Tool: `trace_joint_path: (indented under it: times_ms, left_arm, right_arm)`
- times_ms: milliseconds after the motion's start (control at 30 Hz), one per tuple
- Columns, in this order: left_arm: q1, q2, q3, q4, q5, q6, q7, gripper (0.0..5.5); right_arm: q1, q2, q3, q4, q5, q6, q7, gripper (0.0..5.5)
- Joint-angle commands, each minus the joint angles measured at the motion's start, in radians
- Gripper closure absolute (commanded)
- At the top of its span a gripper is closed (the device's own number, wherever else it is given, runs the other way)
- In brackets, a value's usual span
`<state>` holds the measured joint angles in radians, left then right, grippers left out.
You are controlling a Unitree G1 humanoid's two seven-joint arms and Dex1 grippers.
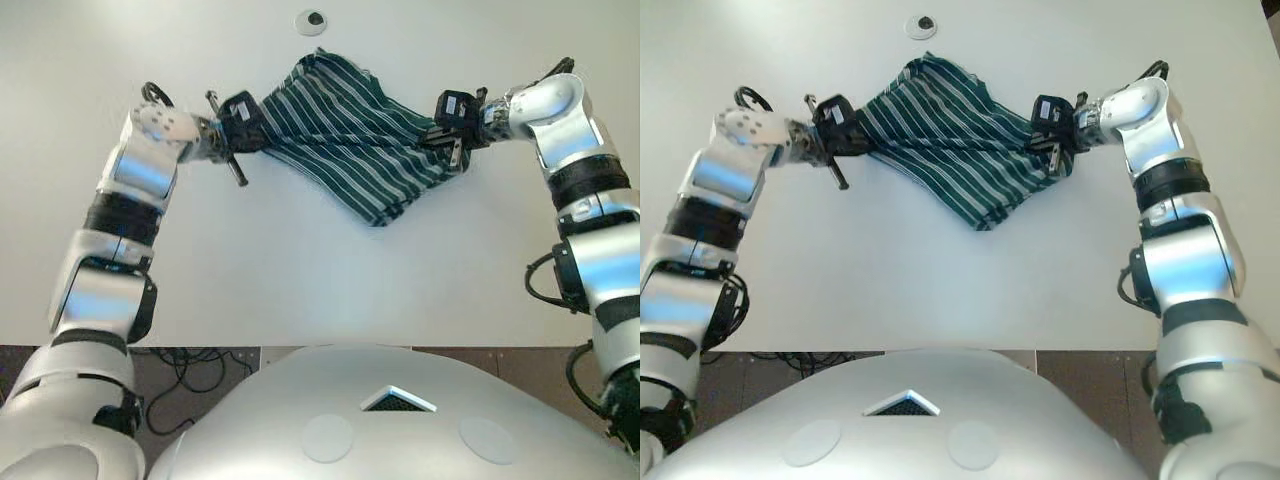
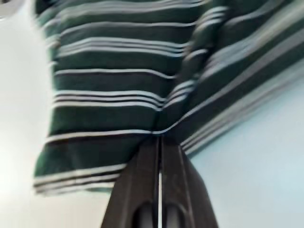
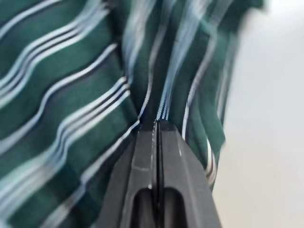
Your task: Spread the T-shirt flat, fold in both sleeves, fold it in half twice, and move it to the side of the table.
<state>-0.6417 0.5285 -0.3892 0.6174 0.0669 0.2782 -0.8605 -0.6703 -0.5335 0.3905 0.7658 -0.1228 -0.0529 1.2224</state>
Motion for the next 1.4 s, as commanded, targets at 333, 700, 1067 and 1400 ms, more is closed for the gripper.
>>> trace_joint_path:
  times_ms: [333, 700, 1067, 1400]
  left_arm:
    - [0.052, -0.02, 0.178, -0.115, -0.012, -0.238, 0.098, 5.3]
    - [0.953, 0.323, 0.367, -0.921, 0.104, -0.356, 0.067, 3.74]
    - [0.787, 0.345, 0.158, -0.764, 0.342, -0.625, 0.078, 3.74]
    - [0.628, 0.341, 0.03, -0.655, 0.366, -0.76, 0.017, 3.91]
  right_arm:
    - [0.376, 0.017, -0.199, -0.86, 0.251, 0.632, -0.2, 5.31]
    - [0.818, -0.327, -0.298, -0.986, 0.04, -0.24, -0.167, 3.59]
    - [0.638, -0.235, -0.072, -0.679, -0.444, -0.816, -0.51, 3.59]
    - [0.534, -0.2, 0.059, -0.602, -0.534, -0.846, -0.588, 4.34]
